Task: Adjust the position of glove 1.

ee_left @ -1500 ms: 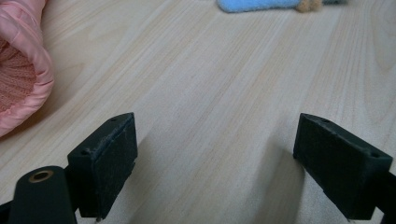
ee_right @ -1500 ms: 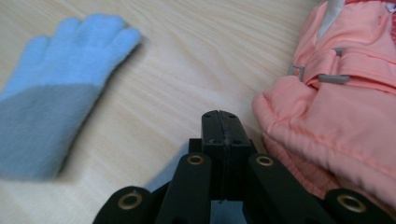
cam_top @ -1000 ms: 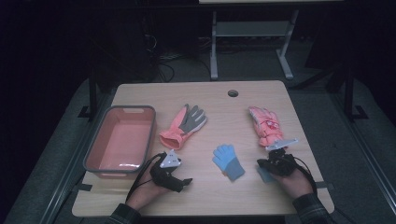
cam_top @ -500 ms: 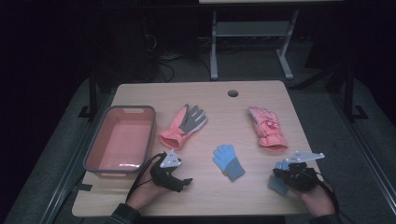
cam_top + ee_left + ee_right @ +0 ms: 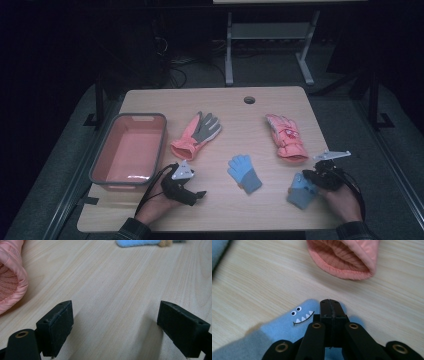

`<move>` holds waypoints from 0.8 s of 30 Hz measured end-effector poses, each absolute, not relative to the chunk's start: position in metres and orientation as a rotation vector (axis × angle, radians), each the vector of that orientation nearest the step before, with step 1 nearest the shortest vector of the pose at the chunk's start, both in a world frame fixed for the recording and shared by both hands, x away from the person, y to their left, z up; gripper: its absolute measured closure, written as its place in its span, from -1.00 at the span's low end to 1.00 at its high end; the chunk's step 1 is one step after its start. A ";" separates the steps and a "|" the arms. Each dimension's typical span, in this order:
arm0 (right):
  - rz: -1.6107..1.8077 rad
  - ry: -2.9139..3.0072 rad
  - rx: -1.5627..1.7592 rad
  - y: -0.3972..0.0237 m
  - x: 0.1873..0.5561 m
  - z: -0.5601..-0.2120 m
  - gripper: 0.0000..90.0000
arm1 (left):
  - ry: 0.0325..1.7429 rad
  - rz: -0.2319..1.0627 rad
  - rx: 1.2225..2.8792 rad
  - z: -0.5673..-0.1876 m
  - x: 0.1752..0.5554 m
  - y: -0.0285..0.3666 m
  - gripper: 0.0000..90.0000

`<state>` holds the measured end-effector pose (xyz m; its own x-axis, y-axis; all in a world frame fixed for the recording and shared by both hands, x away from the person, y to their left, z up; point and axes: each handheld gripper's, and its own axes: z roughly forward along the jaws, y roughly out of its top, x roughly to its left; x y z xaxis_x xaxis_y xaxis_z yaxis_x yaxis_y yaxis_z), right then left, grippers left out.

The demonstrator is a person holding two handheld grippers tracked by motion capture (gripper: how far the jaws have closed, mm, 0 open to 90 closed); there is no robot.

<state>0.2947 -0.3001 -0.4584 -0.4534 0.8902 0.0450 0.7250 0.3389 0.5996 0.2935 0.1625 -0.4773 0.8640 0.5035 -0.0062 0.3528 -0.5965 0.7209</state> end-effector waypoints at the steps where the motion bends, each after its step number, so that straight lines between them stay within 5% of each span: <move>1: 0.812 2.323 1.440 -0.298 0.295 -0.459 1.00 | 0.616 0.254 2.269 -0.477 0.293 0.162 -0.72; 24: 0.925 2.522 1.157 -0.220 0.310 -0.456 0.97 | 0.614 0.256 2.272 -0.477 0.294 0.162 -0.72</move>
